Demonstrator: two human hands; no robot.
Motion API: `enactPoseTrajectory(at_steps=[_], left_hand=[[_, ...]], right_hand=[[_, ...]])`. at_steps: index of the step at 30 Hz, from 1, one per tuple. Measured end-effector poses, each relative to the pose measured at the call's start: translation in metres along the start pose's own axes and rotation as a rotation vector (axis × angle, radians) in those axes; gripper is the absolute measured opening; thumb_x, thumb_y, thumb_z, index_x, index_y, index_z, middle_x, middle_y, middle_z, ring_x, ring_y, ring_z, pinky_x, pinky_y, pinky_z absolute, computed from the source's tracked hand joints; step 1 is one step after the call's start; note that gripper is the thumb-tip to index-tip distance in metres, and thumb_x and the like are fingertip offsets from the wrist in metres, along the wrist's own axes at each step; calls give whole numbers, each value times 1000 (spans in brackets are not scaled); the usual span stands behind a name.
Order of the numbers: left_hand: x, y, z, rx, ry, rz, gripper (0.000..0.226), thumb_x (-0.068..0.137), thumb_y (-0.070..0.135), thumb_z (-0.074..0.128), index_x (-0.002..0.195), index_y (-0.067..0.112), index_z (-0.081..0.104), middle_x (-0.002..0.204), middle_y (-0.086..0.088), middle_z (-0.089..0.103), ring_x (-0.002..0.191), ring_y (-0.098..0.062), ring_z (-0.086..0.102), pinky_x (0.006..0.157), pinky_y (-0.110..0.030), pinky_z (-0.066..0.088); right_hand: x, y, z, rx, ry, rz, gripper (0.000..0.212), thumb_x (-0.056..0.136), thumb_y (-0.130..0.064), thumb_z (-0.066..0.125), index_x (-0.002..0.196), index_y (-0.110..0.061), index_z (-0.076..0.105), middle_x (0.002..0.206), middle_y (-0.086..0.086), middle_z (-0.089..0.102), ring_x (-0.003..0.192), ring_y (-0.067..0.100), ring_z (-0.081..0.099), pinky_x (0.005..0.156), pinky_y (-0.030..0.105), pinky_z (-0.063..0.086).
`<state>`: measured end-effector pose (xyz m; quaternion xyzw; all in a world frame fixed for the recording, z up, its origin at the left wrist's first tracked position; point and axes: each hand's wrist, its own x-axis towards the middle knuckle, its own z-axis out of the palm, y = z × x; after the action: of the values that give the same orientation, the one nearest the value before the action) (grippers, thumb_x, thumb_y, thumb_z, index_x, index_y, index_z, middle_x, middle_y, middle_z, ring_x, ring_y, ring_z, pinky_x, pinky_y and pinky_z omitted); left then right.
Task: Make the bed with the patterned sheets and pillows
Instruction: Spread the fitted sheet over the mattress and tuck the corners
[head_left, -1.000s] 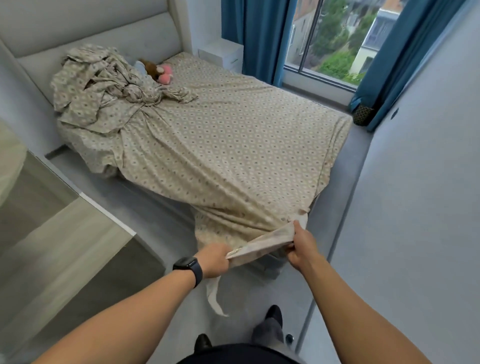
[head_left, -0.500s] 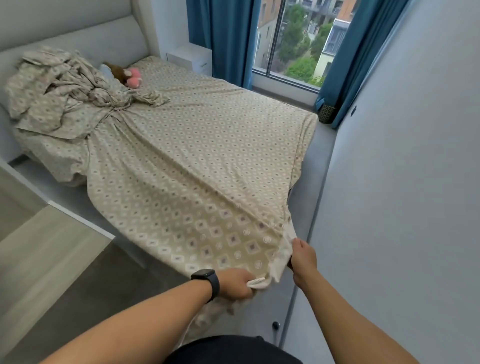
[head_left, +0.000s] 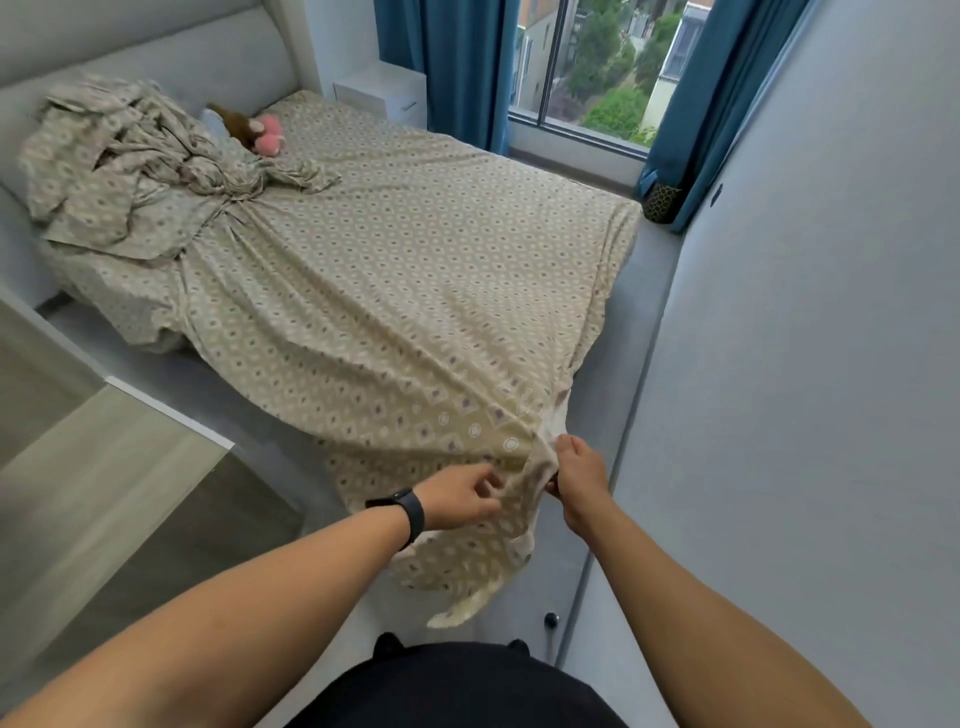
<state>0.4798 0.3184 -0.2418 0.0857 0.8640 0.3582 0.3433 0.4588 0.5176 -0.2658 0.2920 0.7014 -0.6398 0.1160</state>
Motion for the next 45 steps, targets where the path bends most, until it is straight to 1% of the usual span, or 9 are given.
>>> enactPoseTrajectory(at_steps=[4,8,10,13,17,22,27,40,45], left_hand=[[5,9,-12,8,279,41,47,91,39,65,134,28,52,124,4,58,108,-15,62,95,-41,54],[17,17,-16,269,314,71,64,89,39,66,147,29,41,142,0,46,126,-21,50,101,-41,49],[22,20,-15,461,258,66,50,89,39,64,136,27,49,132,0,52,120,-23,51,96,-38,48],[26,24,-13,584,260,76,4,94,26,53,93,21,52,99,-2,60,96,-28,59,71,-35,40],[26,24,-3,497,247,126,18,89,9,46,75,20,44,72,3,50,73,-26,51,55,-33,29],[28,23,14,382,102,201,13,93,15,56,93,25,65,95,0,70,86,-23,63,75,-36,51],[32,33,63,314,4,238,21,95,10,54,110,15,68,110,-6,71,98,-28,65,77,-33,48],[35,9,17,194,91,139,15,100,27,61,102,15,70,98,0,70,89,-18,63,78,-31,48],[27,-15,16,242,-26,47,16,99,26,59,106,19,71,103,5,69,94,-15,63,84,-28,49]], right_hand=[[-8,4,2,-78,-70,-17,38,107,-34,44,91,-3,59,82,11,55,74,22,48,66,38,42],[-25,1,5,-144,-152,-91,36,108,-28,42,74,-18,46,69,1,39,64,15,34,62,36,31],[-31,2,6,-180,-190,-108,35,107,-24,42,73,-18,43,72,4,38,66,15,34,65,35,32],[-41,7,10,-221,-244,-116,32,104,-21,43,73,-16,43,74,7,38,70,19,35,68,35,31],[-45,15,6,-203,-243,-36,22,96,-26,47,76,-15,47,78,9,40,76,22,35,65,32,32],[-31,3,-3,-110,-134,150,40,101,-50,48,84,-16,61,74,0,59,65,16,48,59,28,34],[-16,23,-5,-70,-171,461,22,91,-22,55,71,-14,56,57,4,50,46,16,40,46,25,30],[-8,40,-21,-61,-95,367,12,97,-19,51,85,-18,55,68,-2,47,50,13,34,48,26,28],[-7,38,-11,-99,-150,305,10,96,-16,50,86,-17,50,69,-1,43,49,12,30,50,28,24]])
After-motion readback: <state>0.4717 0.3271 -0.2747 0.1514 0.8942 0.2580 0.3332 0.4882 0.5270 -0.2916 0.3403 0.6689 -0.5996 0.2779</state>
